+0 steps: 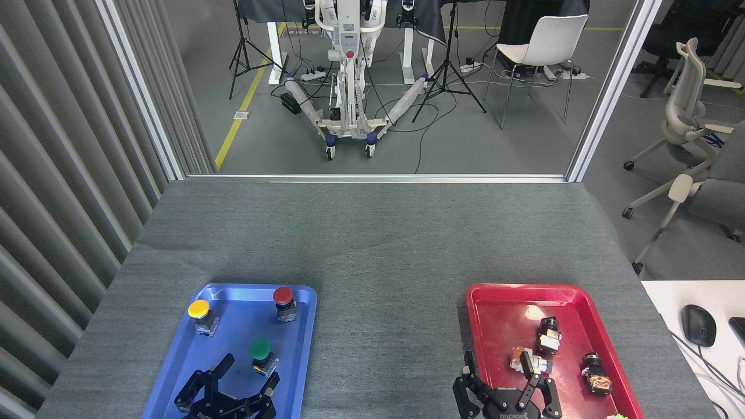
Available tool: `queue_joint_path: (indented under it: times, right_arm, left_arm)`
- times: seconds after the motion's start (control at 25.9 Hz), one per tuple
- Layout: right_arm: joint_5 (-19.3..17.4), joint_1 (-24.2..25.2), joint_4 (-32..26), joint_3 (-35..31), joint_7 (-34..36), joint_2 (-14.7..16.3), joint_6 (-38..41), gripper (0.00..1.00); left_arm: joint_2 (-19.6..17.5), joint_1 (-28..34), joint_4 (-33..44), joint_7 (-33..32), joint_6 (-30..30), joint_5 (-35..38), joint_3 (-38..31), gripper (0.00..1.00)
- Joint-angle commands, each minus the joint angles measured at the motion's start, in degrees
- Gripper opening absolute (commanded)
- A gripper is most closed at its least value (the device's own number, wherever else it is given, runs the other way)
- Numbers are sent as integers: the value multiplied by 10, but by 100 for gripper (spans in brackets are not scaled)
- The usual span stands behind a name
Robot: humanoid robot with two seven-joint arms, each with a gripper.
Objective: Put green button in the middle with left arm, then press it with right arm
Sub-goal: 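Reach into the blue tray and grasp the green button with the left hand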
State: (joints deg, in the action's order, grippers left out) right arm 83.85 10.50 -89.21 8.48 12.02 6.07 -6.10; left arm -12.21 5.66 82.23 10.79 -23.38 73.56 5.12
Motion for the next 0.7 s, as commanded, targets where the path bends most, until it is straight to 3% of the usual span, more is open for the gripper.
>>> queue_joint_path:
  times: [0.0, 0.27, 0.66]
  right_arm:
    - [0, 0, 0, 0, 0, -3, 0, 100]
    - [-1, 0, 0, 0, -1, -4, 0, 100]
    - [0, 0, 0, 0, -1, -5, 0, 100]
  left_arm:
    - [3, -35, -63, -1, -4, -1, 19, 100]
    - [10, -90, -163, -2, -4, 0, 22, 100]
    - [25, -119, -200, 5, 0, -2, 30, 97]
